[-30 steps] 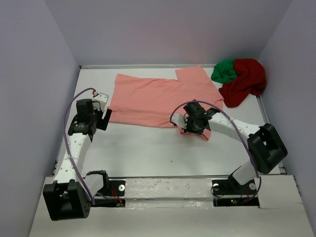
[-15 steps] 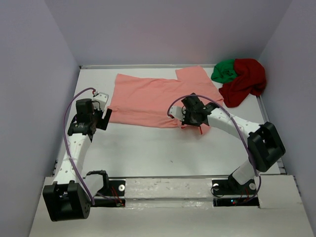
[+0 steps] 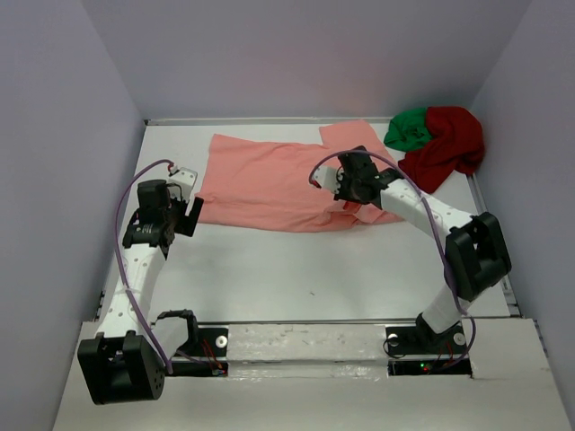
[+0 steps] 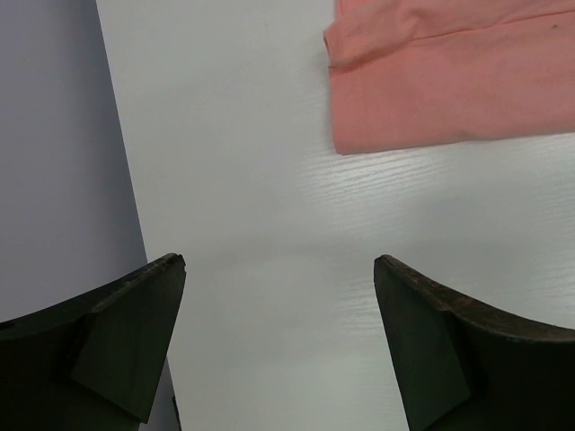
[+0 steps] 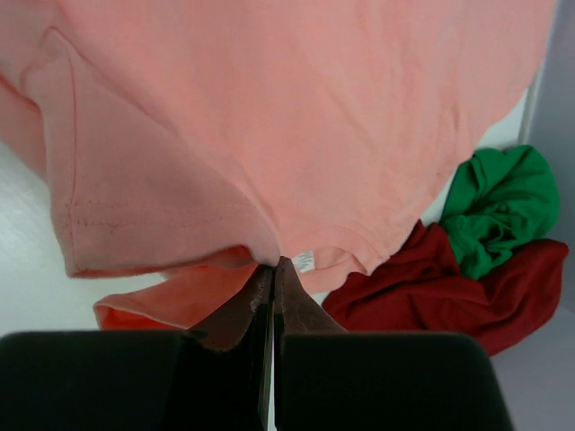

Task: Fold and stack the t-shirts
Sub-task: Fold the flattened tshirt in 1/3 of the way

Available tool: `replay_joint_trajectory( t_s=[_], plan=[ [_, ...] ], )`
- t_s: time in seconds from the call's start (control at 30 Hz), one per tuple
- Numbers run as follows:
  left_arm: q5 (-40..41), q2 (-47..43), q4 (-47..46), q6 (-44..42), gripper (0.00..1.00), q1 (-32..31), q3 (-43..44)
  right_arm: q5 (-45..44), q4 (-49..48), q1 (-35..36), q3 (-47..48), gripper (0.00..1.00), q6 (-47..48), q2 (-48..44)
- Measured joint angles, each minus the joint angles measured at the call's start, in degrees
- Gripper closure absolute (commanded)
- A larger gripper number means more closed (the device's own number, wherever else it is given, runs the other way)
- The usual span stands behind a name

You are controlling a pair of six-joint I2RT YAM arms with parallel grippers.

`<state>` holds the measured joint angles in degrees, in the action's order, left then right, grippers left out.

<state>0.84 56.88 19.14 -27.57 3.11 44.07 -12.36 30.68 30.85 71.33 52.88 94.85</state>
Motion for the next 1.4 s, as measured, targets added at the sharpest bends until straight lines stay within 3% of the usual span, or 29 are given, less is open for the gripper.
replay_joint_trajectory(
  t_s=[0.33, 1.17, 1.2, 1.23, 1.27, 1.33, 1.37, 1.4],
  plan=[
    [0.0, 0.8, 0.0, 0.0, 0.01, 0.0, 0.0, -0.7, -2.0, -4.8, 6.0, 1.0, 2.9, 4.3],
    [-0.1, 1.6, 0.0, 0.0, 0.01, 0.0, -0.1, 2.5, -2.2, -4.9, 11.5, 1.0, 5.9, 13.9],
    [-0.1, 1.6, 0.0, 0.0, 0.01, 0.0, -0.1, 2.6, -2.2, -4.9, 11.9, 0.91, 6.1, 14.5],
    [-0.1, 1.6, 0.0, 0.0, 0.01, 0.0, -0.1, 2.7, -2.2, -4.9, 12.5, 0.74, 6.2, 15.2],
    [-0.1, 1.6, 0.0, 0.0, 0.01, 0.0, -0.1, 2.8, -2.2, -4.9, 13.0, 0.44, 6.3, 16.0],
    [0.0, 1.6, 0.0, 0.0, 0.01, 0.0, -0.1, 2.9, -2.7, -4.9, 14.0, 0.14, 7.0, 17.5],
    [0.0, 1.6, 0.0, 0.0, 0.01, 0.0, -0.1, 2.7, -2.9, -4.9, 14.3, 0.01, 7.0, 18.0],
    [0.0, 1.6, 0.0, 0.0, 0.01, 0.0, -0.1, 2.6, -3.3, -4.9, 14.5, 0.0, 7.3, 18.7]
  ],
)
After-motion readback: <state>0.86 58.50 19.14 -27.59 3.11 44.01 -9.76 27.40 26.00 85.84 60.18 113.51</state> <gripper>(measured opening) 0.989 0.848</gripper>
